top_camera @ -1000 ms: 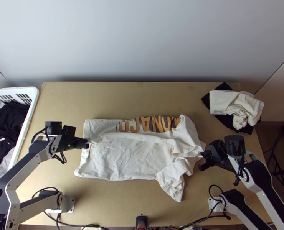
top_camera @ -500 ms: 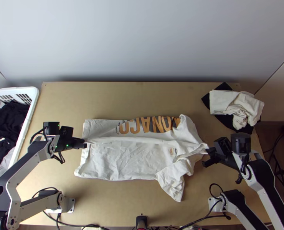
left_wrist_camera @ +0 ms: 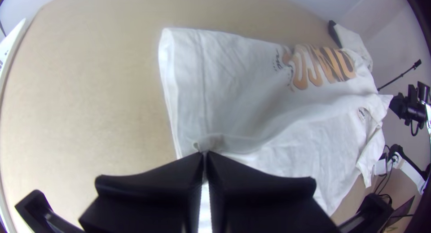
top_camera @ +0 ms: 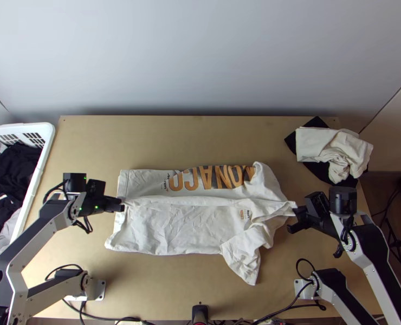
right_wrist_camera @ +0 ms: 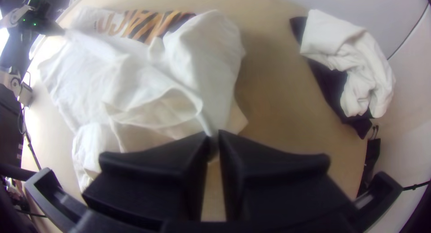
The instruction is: Fold the t-shirt
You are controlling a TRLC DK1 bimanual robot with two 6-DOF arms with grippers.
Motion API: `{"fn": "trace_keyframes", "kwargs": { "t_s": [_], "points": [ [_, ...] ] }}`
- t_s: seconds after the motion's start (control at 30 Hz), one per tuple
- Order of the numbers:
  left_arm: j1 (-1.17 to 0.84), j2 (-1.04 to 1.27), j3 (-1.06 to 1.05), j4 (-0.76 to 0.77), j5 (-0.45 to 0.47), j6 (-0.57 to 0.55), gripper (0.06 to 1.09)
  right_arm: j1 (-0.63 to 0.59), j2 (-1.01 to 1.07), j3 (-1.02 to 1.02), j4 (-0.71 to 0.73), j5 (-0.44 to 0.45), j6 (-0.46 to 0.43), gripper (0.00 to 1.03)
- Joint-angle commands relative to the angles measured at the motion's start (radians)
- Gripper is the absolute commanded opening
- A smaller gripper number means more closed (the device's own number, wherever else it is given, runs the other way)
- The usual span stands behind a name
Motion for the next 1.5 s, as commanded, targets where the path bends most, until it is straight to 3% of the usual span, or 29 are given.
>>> {"fn": "trace_keyframes", "kwargs": {
  "t_s": [0.0, 0.07, 0.1, 0.13, 0.27, 0.53, 0.83, 1.07, 1.23, 1.37, 1.47],
  "points": [
    [-0.076, -0.01, 0.006, -0.084, 0.021, -0.019, 0.53, 0.016, 0.023, 0.01, 0.01, -0.001, 0.006, 0.64],
    [-0.076, -0.01, 0.01, -0.098, 0.021, -0.019, 0.63, 0.019, 0.023, 0.019, 0.007, -0.001, 0.006, 0.92],
    [-0.074, -0.01, 0.02, -0.122, 0.02, -0.019, 0.74, 0.019, 0.023, 0.028, 0.002, -0.001, 0.006, 0.97],
    [-0.065, -0.01, 0.029, -0.147, 0.02, -0.019, 0.83, 0.019, 0.025, 0.037, -0.001, -0.001, 0.003, 0.99],
    [-0.004, -0.041, 0.075, -0.276, 0.018, 0.058, 1.0, 0.009, 0.023, 0.088, -0.015, 0.001, -0.011, 0.99],
    [0.065, -0.065, 0.207, -0.718, 0.02, 0.266, 1.01, 0.055, 0.069, 0.228, -0.065, -0.007, -0.008, 0.99],
    [0.021, -0.06, 0.147, -0.843, 0.02, 0.334, 1.0, 0.254, 0.089, 0.246, -0.119, -0.01, 0.05, 0.99],
    [-0.039, -0.016, 0.129, -0.807, 0.02, 0.304, 0.87, 0.302, 0.082, 0.249, -0.176, -0.019, 0.055, 0.99],
    [-0.045, 0.047, 0.135, -0.776, 0.021, 0.285, 0.57, 0.354, 0.069, 0.254, -0.233, -0.021, 0.055, 0.99],
    [-0.045, 0.045, 0.13, -0.719, 0.02, 0.268, 0.11, 0.429, 0.069, 0.254, -0.318, -0.034, 0.035, 0.99],
    [-0.045, 0.045, 0.124, -0.701, 0.02, 0.252, 0.09, 0.516, 0.082, 0.244, -0.384, -0.039, 0.013, 0.99]
  ]
}}
